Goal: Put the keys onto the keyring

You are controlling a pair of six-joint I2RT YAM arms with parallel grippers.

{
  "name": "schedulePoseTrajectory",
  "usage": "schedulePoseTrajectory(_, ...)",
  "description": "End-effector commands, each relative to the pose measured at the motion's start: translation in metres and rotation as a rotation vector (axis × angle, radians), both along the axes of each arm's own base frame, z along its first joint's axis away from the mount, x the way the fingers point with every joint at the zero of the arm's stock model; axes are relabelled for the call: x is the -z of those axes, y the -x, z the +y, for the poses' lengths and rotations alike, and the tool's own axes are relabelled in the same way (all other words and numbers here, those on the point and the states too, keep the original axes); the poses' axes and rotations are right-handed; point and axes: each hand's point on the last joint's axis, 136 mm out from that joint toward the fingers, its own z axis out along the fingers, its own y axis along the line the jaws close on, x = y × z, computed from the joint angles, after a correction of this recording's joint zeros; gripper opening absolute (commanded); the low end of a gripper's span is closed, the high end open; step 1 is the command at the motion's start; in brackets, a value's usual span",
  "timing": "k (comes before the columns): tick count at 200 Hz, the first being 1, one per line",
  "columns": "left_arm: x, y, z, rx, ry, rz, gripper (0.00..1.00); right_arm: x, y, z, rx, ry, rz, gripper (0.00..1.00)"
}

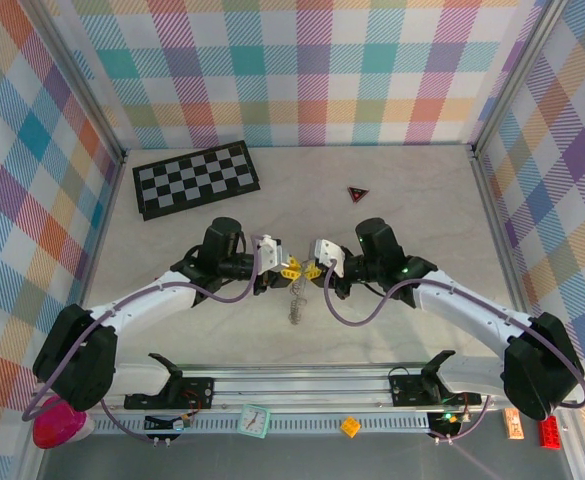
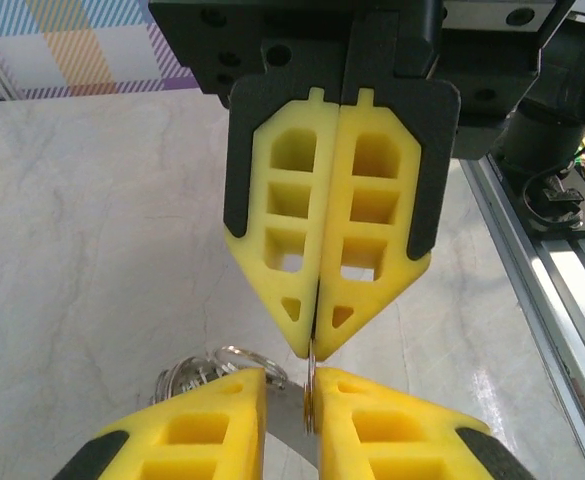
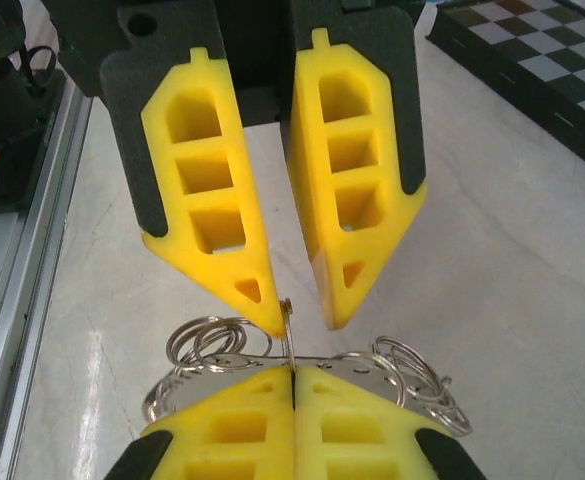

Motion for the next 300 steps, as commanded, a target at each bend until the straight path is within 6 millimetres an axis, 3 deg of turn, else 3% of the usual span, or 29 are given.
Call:
schedulePoseTrajectory(1,-0.003,0.004,0.000,0.011,-0.012,-0.005,0.17,-0.015,0.001,0.004,-0.035,0.002,-0.036,0.00)
schedulePoseTrajectory(104,0.000,0.001,-0.006,0.032,-0.013,0.003,0.11,-0.019,0.004,0.011,-0.058,-0.014,-0.017,0.00)
schedulePoseTrajectory(138,0.002,0.000,-0.007,0.028,-0.013,-0.008,0.02,-0.016,0.003,0.009,-0.040,0.001,-0.018,0.00)
schedulePoseTrajectory(151,0.001,0.001,-0.006,0.027,-0.013,-0.019,0.00,-0.012,0.000,0.003,-0.008,0.017,-0.033,0.17)
schedulePoseTrajectory(161,0.000,0.001,-0.006,0.026,-0.012,-0.029,0.00,-0.009,-0.003,-0.001,0.014,0.024,-0.048,0.20)
schedulePoseTrajectory(194,-0.003,0.003,-0.005,0.032,-0.006,-0.048,0.00,0.004,-0.004,-0.008,0.047,0.055,-0.054,0.21)
schedulePoseTrajectory(300,-0.001,0.008,-0.007,0.065,-0.008,-0.024,0.00,-0.009,-0.008,0.006,0.007,0.004,-0.054,0.21)
